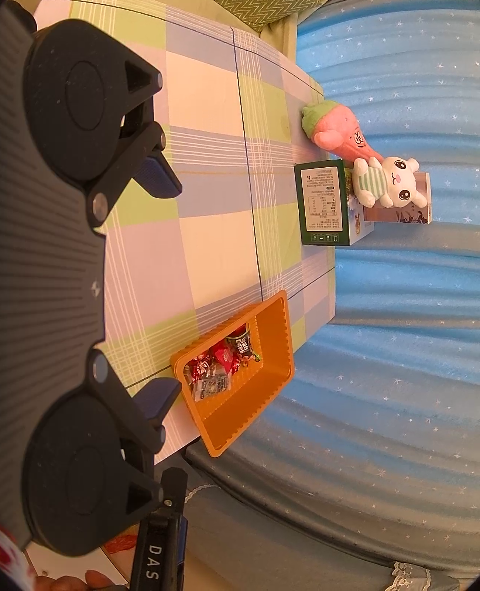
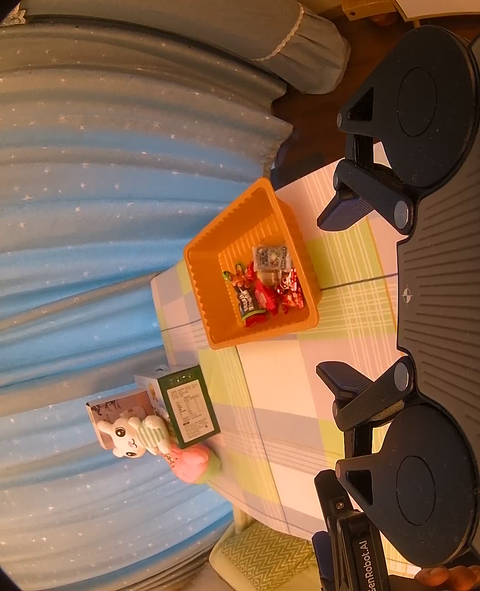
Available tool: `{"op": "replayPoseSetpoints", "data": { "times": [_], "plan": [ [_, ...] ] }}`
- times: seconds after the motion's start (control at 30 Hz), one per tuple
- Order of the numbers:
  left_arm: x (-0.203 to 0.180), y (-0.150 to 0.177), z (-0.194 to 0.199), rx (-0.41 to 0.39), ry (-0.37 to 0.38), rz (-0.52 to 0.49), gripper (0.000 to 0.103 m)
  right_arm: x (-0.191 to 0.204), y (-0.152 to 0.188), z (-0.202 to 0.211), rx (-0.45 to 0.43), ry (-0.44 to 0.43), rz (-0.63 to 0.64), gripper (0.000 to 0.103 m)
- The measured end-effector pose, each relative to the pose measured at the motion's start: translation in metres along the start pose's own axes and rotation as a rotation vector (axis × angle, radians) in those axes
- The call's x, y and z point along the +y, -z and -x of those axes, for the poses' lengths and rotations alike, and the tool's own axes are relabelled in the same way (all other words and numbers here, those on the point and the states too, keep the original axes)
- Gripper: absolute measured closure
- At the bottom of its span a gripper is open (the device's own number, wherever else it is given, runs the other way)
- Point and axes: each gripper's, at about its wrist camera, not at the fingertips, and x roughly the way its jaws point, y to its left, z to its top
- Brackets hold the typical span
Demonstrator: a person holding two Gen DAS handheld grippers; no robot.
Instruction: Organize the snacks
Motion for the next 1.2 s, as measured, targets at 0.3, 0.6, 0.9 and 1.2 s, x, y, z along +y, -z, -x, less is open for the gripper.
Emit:
{"op": "replayPoseSetpoints", "data": {
  "times": [0.3, 0.6, 0.9, 1.2],
  "plan": [
    [0.0001, 0.0, -0.0005, 0.001, -0.001, -0.001, 0.001, -0.0001, 0.0004, -0.0002, 0.001, -0.001, -0.001, 0.026],
    [-0.0002, 0.0002, -0.001, 0.001, -0.002, 0.0, 0.001, -0.0003, -0.0004, 0.0, 0.001, -0.001, -0.001, 0.026],
    [0.0002, 0.001, -0.0018, 0.002, -0.001, -0.002, 0.001, -0.0005, -0.0005, -0.0003, 0.002, -0.001, -0.002, 0.026],
    [-0.0011, 0.0016, -0.0032, 0.002, 0.0, -0.008, 0.0, -0.0007, -0.001, 0.0, 0.002, -0.002, -0.001, 0.026]
  ]
}}
